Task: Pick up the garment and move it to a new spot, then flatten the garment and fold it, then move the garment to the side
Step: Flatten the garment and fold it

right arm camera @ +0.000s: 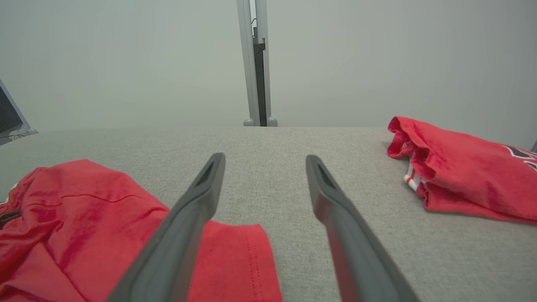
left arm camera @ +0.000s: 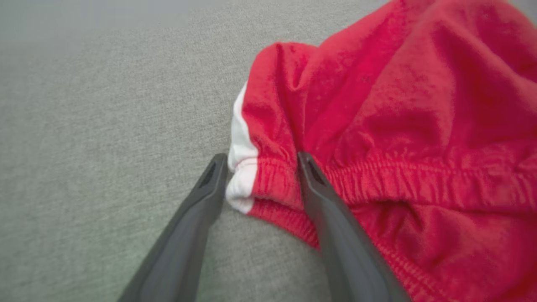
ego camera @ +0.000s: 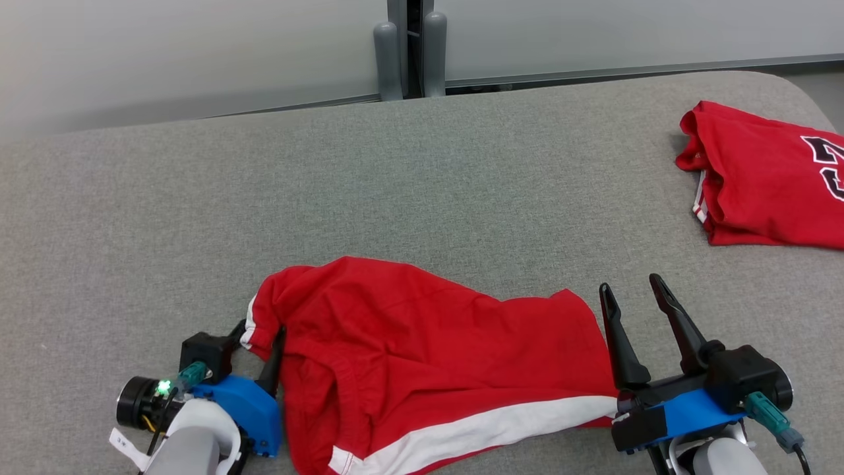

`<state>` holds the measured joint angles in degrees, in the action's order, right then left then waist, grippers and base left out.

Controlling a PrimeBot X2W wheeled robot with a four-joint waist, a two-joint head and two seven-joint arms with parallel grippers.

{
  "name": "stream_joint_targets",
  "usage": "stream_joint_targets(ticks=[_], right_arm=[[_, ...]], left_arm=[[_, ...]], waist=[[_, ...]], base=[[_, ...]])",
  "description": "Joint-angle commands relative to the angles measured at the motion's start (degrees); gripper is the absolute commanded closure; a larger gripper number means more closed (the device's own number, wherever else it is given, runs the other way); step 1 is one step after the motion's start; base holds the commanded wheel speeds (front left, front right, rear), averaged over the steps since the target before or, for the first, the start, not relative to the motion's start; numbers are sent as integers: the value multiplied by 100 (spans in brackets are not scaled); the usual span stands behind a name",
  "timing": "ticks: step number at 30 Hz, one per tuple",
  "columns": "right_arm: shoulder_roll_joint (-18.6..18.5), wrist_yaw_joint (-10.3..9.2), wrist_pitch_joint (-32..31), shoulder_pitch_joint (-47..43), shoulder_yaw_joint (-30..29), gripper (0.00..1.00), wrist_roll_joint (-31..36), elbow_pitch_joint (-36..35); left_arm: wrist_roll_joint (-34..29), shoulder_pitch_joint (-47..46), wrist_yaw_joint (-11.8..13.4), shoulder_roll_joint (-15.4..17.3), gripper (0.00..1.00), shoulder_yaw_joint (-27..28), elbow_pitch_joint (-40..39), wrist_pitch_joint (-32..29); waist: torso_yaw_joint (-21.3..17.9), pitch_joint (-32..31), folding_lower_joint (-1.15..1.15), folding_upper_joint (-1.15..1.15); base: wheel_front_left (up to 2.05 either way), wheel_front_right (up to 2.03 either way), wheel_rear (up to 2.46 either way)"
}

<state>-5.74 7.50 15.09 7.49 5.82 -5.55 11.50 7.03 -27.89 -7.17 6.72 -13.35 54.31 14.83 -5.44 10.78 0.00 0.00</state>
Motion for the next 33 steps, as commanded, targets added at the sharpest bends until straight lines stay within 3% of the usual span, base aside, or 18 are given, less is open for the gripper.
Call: stream_joint_targets(ticks=[1, 10, 19, 20, 21, 33], right_arm=[[-9, -2, 5, 78, 4, 0, -13, -4], [-70, -2, 5, 114, -114, 0, -4, -49], [-50, -2, 5, 101, -168, 0, 18, -25], [-45, -2, 5, 83, -174, 0, 20, -19], [-37, -2, 5, 63, -187, 0, 25, -12], [18, -2, 5, -91, -180, 0, 37, 34]], left_arm=[[-4, -14, 5, -2, 100, -40, 79, -15], [217, -567, 68, 228, 100, 202, -383, 38], [323, -332, 250, 394, 100, 595, -764, 40], [314, -307, 245, 393, 71, 607, -779, 41], [284, -272, 261, 376, 0, 606, -821, 41], [34, 897, 576, 160, 0, 1021, -2688, 38]], waist=[[0, 3, 0, 0], [-14, 40, 0, 0], [-94, 10, 0, 0], [-89, 3, 0, 0], [-76, -12, 0, 0], [161, -427, 0, 0]], base=[[0, 0, 0], [0, 0, 0], [0, 0, 0], [0, 0, 0], [0, 0, 0], [0, 0, 0]])
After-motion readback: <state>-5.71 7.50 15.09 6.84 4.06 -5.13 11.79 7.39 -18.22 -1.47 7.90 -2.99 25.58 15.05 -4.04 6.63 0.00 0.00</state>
